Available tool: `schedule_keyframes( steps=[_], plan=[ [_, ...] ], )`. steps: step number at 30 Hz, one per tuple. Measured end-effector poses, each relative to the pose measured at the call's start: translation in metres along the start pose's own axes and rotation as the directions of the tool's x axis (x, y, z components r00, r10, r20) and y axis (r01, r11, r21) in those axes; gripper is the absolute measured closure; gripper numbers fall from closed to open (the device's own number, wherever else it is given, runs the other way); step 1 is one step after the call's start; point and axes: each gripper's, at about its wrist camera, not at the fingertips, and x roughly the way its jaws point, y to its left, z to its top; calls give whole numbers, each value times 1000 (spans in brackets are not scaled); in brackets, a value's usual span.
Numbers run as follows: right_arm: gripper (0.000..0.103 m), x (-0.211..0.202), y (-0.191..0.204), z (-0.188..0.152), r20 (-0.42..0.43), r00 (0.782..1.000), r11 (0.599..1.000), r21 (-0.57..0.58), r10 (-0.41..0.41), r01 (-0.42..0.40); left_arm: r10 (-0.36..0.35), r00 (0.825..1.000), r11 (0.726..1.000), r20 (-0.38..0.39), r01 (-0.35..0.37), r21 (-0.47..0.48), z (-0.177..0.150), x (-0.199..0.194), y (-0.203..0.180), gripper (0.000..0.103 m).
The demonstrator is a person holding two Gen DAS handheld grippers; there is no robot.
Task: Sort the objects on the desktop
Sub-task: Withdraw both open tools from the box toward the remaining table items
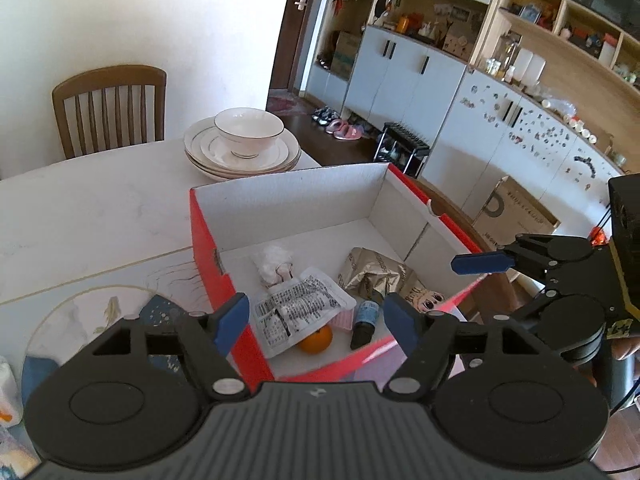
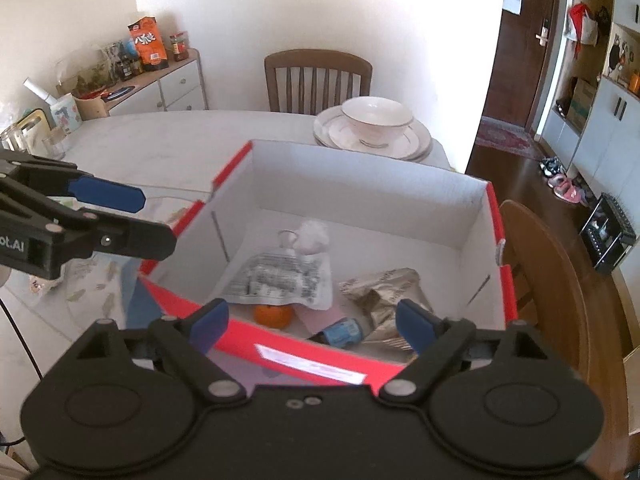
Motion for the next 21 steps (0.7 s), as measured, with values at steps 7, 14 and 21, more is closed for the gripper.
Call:
schedule_keyframes(
  steps=[7,14,21],
  plan=[
    [9,-6,43,1,17,1000,999,34,0,-1,-30,999,1000,18,30,-2,-20,-37,27,24],
    [8,-1,98,3,16,1000,998,63,1,-2,-42,999,999,9,42,5,-45,-75,67,22],
    [8,8,159,4,19,1000,998,56,21,-22,-22,999,1000,37,23,-1,-66,-113,113,19]
  ],
)
